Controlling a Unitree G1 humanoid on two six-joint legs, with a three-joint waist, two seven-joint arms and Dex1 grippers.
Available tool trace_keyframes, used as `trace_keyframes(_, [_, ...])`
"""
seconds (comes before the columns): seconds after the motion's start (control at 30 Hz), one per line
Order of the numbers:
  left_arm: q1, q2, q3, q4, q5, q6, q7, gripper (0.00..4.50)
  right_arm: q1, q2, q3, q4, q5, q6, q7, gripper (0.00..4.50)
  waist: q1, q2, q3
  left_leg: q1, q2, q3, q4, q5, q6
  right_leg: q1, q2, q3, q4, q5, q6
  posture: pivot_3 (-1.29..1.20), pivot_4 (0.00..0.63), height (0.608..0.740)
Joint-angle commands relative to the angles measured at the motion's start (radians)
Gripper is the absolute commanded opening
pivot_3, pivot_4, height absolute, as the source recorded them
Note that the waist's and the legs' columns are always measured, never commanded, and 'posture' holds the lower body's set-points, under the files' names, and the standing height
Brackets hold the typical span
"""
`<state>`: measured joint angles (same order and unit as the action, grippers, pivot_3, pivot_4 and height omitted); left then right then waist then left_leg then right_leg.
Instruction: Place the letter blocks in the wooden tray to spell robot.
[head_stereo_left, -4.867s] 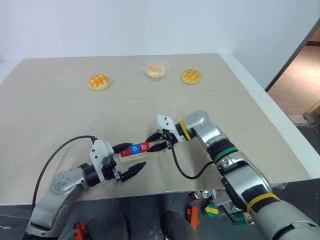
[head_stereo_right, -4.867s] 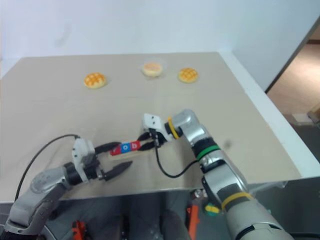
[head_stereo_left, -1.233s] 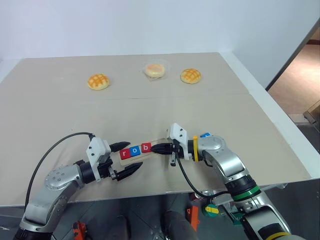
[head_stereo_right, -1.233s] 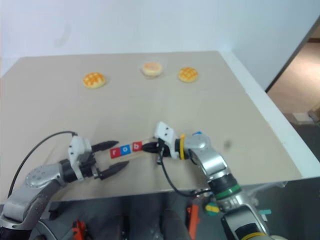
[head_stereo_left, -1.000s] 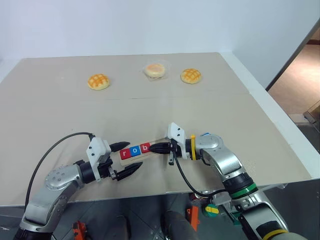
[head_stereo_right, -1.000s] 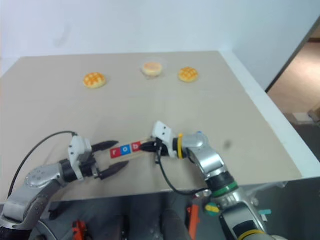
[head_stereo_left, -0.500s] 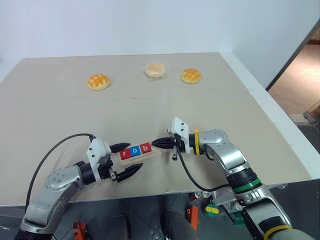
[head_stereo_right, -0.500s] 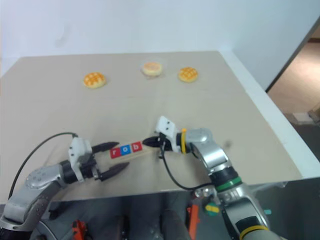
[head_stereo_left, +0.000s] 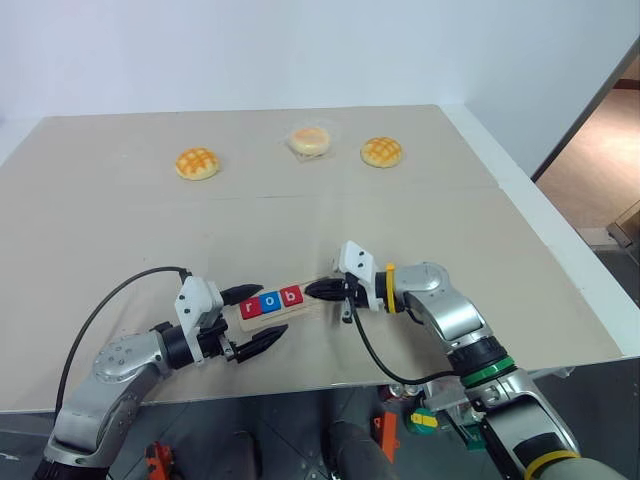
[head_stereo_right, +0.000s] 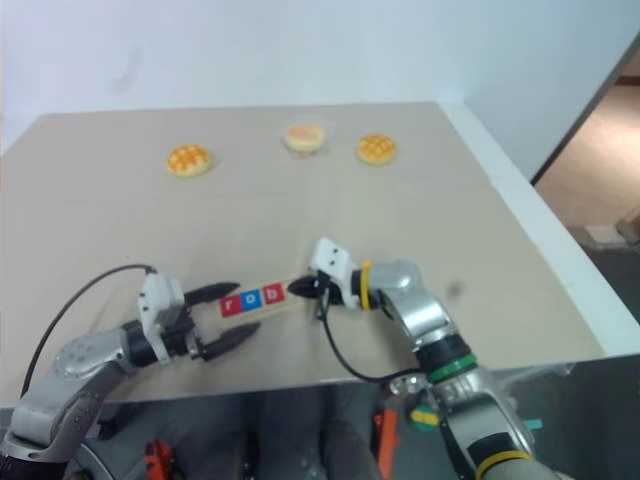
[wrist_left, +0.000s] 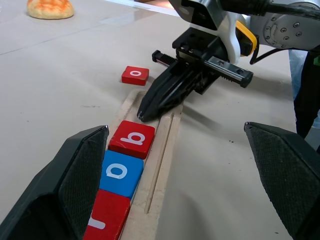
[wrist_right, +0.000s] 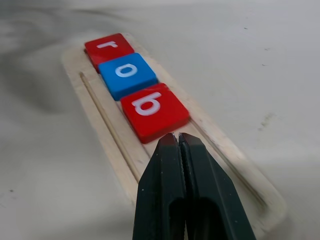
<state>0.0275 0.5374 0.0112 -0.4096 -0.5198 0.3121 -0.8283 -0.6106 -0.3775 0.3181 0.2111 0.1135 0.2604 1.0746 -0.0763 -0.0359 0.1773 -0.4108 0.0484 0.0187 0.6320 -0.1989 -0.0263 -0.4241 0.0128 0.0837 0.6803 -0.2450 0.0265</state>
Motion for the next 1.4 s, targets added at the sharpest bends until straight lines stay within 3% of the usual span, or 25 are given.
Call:
trace_keyframes(0.03, [-0.003, 0.002, 0.019, -0.015, 0.006, -0.016, 0.009, 4.50, -0.041, 0.013, 0.008, -0.020, -0.002, -0.021, 0.012, 0.04, 0.000, 0.000, 0.000, 0.000, 0.000, 0.000, 0.000, 0.000, 0.000, 0.000, 0.000, 0.000, 0.000, 0.000, 0.000, 0.00, 0.150, 0.739])
trace_keyframes(0.47, [-0.001, -0.001, 0.012, -0.005, 0.022, -0.025, 0.011, 4.50, -0.071, 0.029, -0.017, 0.004, 0.001, -0.031, -0.006, 0.04, 0.000, 0.000, 0.000, 0.000, 0.000, 0.000, 0.000, 0.000, 0.000, 0.000, 0.000, 0.000, 0.000, 0.000, 0.000, 0.00, 0.150, 0.739])
trace_keyframes(0.5, [0.000, 0.000, 0.013, -0.005, 0.022, -0.026, 0.011, 4.50, -0.077, 0.026, -0.040, -0.011, 0.014, -0.020, -0.017, 0.42, 0.000, 0.000, 0.000, 0.000, 0.000, 0.000, 0.000, 0.000, 0.000, 0.000, 0.000, 0.000, 0.000, 0.000, 0.000, 0.00, 0.150, 0.739])
trace_keyframes(0.57, [0.000, 0.000, 0.017, -0.002, 0.021, -0.026, 0.013, 4.50, -0.090, 0.029, -0.095, -0.053, 0.042, 0.016, -0.064, 0.64, 0.000, 0.000, 0.000, 0.000, 0.000, 0.000, 0.000, 0.000, 0.000, 0.000, 0.000, 0.000, 0.000, 0.000, 0.000, 0.00, 0.150, 0.739])
trace_keyframes(0.7, [-0.001, -0.008, 0.031, -0.001, 0.014, -0.026, 0.025, 4.50, -0.087, 0.058, -0.187, -0.182, 0.075, 0.102, -0.210, 2.22, 0.001, 0.000, 0.000, 0.000, 0.000, 0.000, 0.000, 0.000, 0.000, 0.000, 0.000, 0.000, 0.000, 0.000, 0.000, 0.00, 0.150, 0.739])
trace_keyframes(0.73, [-0.002, -0.013, 0.033, -0.003, 0.012, -0.026, 0.031, 4.50, -0.071, 0.071, -0.194, -0.213, 0.061, 0.119, -0.260, 2.22, 0.001, 0.000, 0.000, 0.000, 0.000, 0.000, 0.000, 0.000, 0.000, 0.000, 0.000, 0.000, 0.000, 0.000, 0.000, 0.00, 0.150, 0.739])
trace_keyframes(0.77, [-0.004, -0.020, 0.031, -0.008, 0.011, -0.027, 0.039, 4.50, -0.050, 0.092, -0.201, -0.243, 0.041, 0.137, -0.325, 2.70, 0.001, 0.000, 0.000, 0.000, 0.000, -0.001, 0.000, 0.000, 0.000, 0.000, 0.000, 0.000, 0.000, 0.000, 0.000, 0.00, 0.150, 0.739])
trace_keyframes(0.8, [-0.009, -0.028, 0.030, -0.011, 0.012, -0.029, 0.046, 4.50, -0.030, 0.114, -0.206, -0.263, 0.025, 0.158, -0.383, 2.86, 0.001, 0.000, 0.000, 0.000, 0.000, -0.001, 0.000, 0.000, 0.000, 0.000, 0.000, 0.000, 0.000, 0.000, 0.000, 0.00, 0.150, 0.739])
trace_keyframes(0.93, [-0.027, -0.048, 0.032, -0.017, 0.009, -0.029, 0.066, 4.50, 0.041, 0.175, -0.216, -0.285, -0.048, 0.215, -0.582, 4.24, 0.002, 0.000, 0.000, -0.001, 0.000, -0.001, -0.001, 0.000, 0.000, 0.000, 0.000, -0.001, 0.000, 0.000, -0.001, 0.00, 0.150, 0.739])
trace_keyframes(1.4, [-0.028, -0.037, 0.012, -0.009, 0.032, -0.038, 0.043, 4.50, 0.190, 0.243, -0.220, -0.378, -0.092, 0.335, -0.802, 4.38, 0.001, 0.000, 0.000, -0.002, 0.000, 0.000, 0.000, 0.000, 0.000, -0.001, 0.000, 0.001, 0.000, 0.000, 0.000, 0.00, 0.150, 0.739])
